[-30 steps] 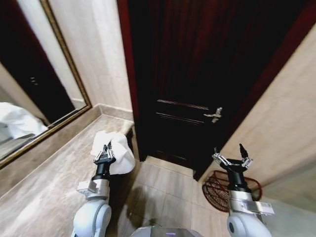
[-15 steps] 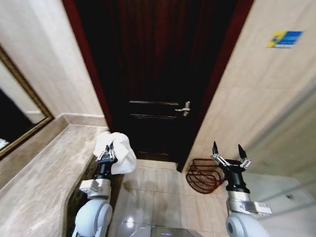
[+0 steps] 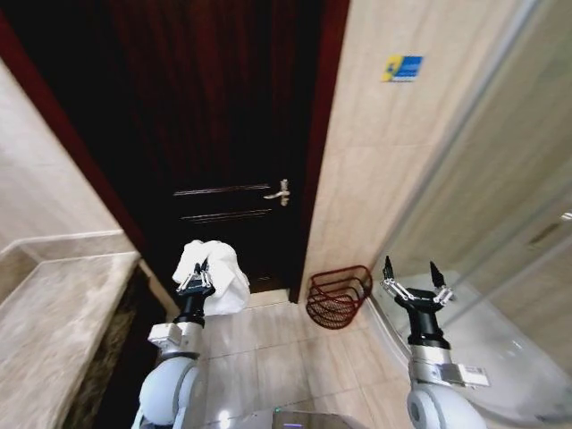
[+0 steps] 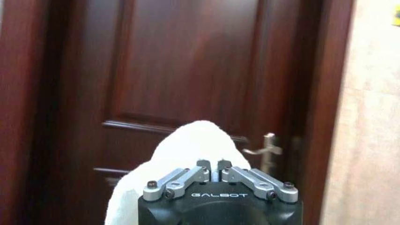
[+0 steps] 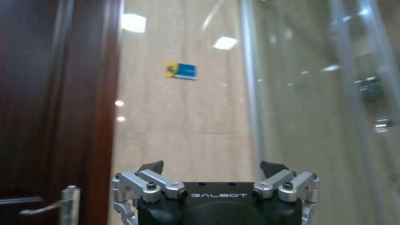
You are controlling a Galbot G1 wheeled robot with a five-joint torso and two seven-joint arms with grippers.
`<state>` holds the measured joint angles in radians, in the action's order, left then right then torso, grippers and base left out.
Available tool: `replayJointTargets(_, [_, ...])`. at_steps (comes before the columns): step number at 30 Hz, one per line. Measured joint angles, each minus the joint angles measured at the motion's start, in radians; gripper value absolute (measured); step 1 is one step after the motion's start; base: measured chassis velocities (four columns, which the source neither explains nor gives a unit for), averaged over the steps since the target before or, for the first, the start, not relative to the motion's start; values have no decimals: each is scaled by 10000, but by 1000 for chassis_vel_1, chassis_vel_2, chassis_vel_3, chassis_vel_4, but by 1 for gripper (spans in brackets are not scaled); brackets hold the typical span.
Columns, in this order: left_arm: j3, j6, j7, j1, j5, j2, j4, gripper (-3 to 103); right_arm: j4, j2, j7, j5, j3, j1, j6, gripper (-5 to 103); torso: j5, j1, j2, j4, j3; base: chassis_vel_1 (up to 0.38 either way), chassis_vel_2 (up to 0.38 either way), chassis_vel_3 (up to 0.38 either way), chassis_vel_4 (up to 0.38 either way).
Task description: Discard the used towel into the hamper.
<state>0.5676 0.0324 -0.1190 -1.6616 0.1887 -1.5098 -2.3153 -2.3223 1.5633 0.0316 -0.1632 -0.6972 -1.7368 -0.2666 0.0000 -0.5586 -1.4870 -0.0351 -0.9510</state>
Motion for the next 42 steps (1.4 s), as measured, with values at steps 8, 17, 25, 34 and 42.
replayJointTargets(8, [0,0,7,41,8,70,63,5,17,28,-22,14,-2,0,0,100,0,0,0,-2,0,-117,-128,-128,-127])
replayJointTargets(17, [-33,-7,10,62,9,53,154,5,39,44,-26,18,-8,-23,-21,100,0,0,-1,-1,0,-111,-127,-130,-119])
replayJointTargets(25, [-185,-17,18,260,11,124,514,5,146,54,-26,25,-84,-50,-80,100,1,-1,-2,-1,0,-126,-126,-125,-123])
replayJointTargets(34, [-563,-401,253,897,286,496,1476,5,382,162,-26,212,-172,-119,-157,100,2,-1,-1,4,0,-117,-124,-117,-118])
replayJointTargets(42, [-1386,-794,442,2154,377,933,2993,5,754,377,-115,639,-230,-169,-269,100,0,-1,-1,-2,0,-16,-21,-19,-13])
